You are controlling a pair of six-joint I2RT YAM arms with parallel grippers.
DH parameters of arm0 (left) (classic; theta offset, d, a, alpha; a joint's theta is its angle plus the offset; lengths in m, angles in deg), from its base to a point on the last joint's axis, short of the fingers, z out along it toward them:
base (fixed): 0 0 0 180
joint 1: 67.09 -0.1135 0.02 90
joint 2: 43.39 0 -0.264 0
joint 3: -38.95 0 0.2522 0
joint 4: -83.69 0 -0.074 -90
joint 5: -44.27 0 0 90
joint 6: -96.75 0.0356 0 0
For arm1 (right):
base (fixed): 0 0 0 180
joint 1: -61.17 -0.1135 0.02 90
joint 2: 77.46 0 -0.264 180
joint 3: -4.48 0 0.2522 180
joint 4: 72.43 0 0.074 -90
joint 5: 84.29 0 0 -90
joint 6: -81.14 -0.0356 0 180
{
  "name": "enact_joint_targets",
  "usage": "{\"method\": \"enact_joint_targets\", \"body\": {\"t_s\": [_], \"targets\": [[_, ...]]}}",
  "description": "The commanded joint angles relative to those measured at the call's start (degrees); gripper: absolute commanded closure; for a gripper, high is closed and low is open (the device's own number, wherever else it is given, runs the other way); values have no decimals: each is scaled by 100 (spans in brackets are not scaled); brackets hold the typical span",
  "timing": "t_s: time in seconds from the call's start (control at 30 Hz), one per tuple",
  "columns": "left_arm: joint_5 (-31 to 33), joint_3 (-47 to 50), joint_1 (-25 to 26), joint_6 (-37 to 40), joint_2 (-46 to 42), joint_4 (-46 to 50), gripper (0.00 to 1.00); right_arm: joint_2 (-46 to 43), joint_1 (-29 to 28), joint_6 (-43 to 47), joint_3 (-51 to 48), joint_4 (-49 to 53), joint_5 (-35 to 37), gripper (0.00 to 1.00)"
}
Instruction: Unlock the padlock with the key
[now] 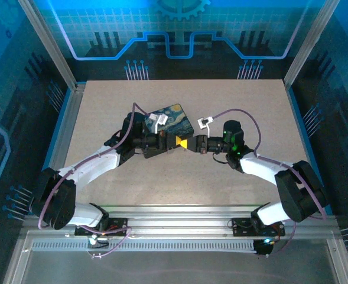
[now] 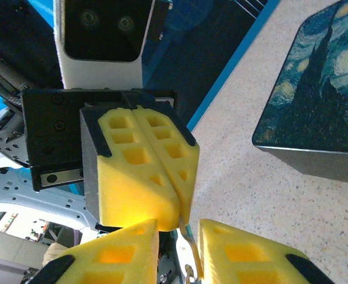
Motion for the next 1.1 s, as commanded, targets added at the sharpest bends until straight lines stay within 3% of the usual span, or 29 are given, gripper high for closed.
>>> {"method": "enact_joint_targets", "body": {"t_s": [0.0,0.27,0.6,1.07], "targets": [[-223,118,-31,-230,-62,-428,100,-17,31,-188,-42,-473,-34,80],[-226,279,-137,-406,-190,-649,100,90,75,-431,-134,-828,3,86],[-213,428,-193,-588,-256,-925,100,133,58,-579,-148,-1009,6,80],[-85,554,-273,-775,-309,-1187,100,163,25,-665,-142,-1137,-21,84]]}}
